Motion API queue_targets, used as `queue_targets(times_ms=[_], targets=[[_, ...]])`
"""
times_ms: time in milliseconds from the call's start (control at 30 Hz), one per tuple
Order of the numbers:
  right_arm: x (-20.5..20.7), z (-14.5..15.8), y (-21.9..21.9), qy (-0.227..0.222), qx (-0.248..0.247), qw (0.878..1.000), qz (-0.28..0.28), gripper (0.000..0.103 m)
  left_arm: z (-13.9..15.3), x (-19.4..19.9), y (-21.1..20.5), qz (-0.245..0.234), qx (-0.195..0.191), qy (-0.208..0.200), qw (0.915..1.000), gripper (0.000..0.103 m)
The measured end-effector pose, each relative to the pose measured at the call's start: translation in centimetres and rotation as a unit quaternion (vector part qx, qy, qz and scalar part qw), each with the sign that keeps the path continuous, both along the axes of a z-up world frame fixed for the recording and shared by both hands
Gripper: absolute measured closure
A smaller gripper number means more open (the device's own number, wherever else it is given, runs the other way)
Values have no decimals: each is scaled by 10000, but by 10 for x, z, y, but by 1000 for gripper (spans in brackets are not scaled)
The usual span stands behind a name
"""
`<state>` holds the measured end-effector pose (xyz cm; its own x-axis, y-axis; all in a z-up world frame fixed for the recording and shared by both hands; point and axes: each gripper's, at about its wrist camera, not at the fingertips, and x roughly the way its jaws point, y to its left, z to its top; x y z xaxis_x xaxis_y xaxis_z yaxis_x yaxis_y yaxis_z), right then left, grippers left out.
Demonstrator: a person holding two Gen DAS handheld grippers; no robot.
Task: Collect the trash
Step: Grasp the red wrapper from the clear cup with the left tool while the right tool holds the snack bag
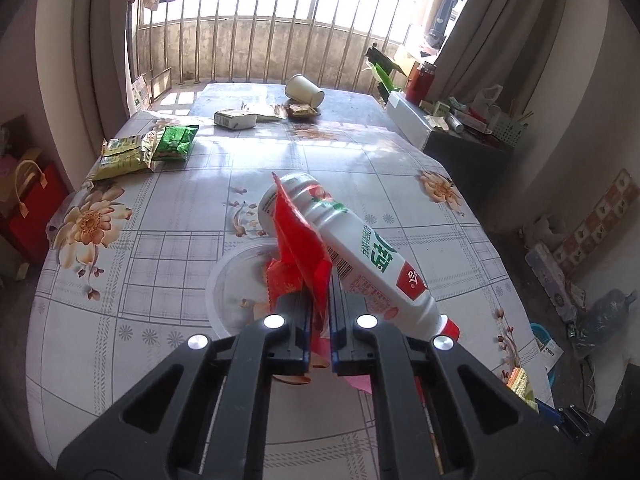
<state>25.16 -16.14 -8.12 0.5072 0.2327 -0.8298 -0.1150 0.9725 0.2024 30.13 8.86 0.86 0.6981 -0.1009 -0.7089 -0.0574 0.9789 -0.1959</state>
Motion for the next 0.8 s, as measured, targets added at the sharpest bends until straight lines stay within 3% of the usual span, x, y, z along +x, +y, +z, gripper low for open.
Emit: queue_targets(times_ms=[167,300,367,467,567,700,800], targets=[[-5,-1,-3,-46,49,10000,12,51,42,-48,-4,-219,301,-674,9970,99],[-8,-1,-6,1,120,9999,-58,51,68,-104,-18,-869,406,-1003,9903,99],[-10,0,-7,40,155,9998,-84,51,71,-131,-22,-1298,149,-940,9870,99],[-20,0,-8,93,226,9997,-95,51,64,-164,-18,-1942,-837,-613,9755,99],[-32,0,-9,105,248,9995,-134,51,44,-185,-10,-2149,-1688,-283,9615,99],[-41,0,-9,73,230,9995,-221,51,11,-203,-15,-1861,-1308,-131,9737,99],[-45,0,-8,85,191,9994,-281,51,-8,-209,-17,-1787,-1327,56,9749,99]])
